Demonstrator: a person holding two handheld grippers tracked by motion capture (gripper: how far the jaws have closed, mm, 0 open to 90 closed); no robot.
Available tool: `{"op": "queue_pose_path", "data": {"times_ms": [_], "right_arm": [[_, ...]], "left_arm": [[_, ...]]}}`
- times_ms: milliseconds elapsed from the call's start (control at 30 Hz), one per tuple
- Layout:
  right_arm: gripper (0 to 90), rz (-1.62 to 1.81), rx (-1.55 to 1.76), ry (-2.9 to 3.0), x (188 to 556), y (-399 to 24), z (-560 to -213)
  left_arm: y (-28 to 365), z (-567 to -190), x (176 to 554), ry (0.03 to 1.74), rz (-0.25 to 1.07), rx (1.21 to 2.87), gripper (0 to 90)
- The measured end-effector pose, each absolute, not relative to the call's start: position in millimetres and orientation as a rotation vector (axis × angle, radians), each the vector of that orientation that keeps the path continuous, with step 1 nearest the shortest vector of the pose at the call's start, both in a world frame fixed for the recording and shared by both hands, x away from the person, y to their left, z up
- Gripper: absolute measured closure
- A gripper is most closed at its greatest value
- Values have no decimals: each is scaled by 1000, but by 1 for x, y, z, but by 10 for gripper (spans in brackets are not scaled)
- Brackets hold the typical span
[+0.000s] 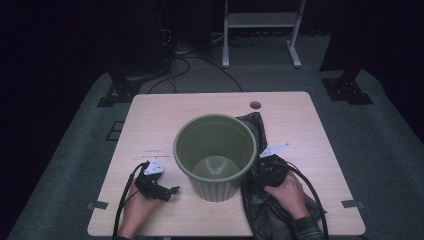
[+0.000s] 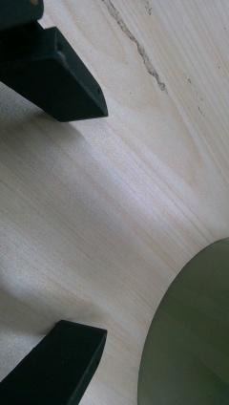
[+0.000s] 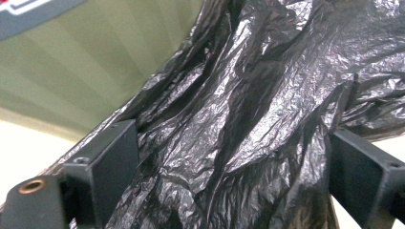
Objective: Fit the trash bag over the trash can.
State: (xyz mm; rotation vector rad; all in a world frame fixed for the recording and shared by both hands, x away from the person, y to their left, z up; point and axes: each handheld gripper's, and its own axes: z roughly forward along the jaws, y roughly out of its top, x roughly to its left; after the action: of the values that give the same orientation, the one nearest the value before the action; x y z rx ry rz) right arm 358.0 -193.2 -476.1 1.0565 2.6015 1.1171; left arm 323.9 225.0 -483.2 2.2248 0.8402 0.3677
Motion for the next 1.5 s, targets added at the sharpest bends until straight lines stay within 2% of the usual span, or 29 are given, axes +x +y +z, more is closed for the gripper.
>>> {"op": "queue_pose_path", "data": {"times_ms": [200, 300, 367, 500, 667, 733, 833, 1133, 1500], "right_arm": [[142, 1023, 1008, 2565, 354, -182, -476], [212, 976, 974, 2548, 352, -179, -476], [283, 986, 972, 2543, 351, -180, -475], [498, 1010, 958, 2538, 348, -183, -474], [723, 1039, 945, 2561, 348, -188, -472], [793, 1066, 962, 2569, 348, -191, -473], [849, 1091, 958, 2587, 349, -195, -474], [872, 1222, 933, 2630, 346, -205, -472], [873, 1362, 845, 2643, 336, -213, -446]], "left_arm": [[225, -483, 324, 840, 368, 2225, 0], [225, -483, 324, 840, 368, 2225, 0], [225, -483, 324, 840, 368, 2225, 0], [225, -483, 324, 840, 368, 2225, 0], [225, -483, 324, 840, 368, 2225, 0], [225, -483, 324, 841, 368, 2225, 0], [225, -483, 324, 841, 368, 2224, 0], [225, -483, 324, 841, 367, 2224, 0], [225, -483, 324, 841, 368, 2224, 0]]}}
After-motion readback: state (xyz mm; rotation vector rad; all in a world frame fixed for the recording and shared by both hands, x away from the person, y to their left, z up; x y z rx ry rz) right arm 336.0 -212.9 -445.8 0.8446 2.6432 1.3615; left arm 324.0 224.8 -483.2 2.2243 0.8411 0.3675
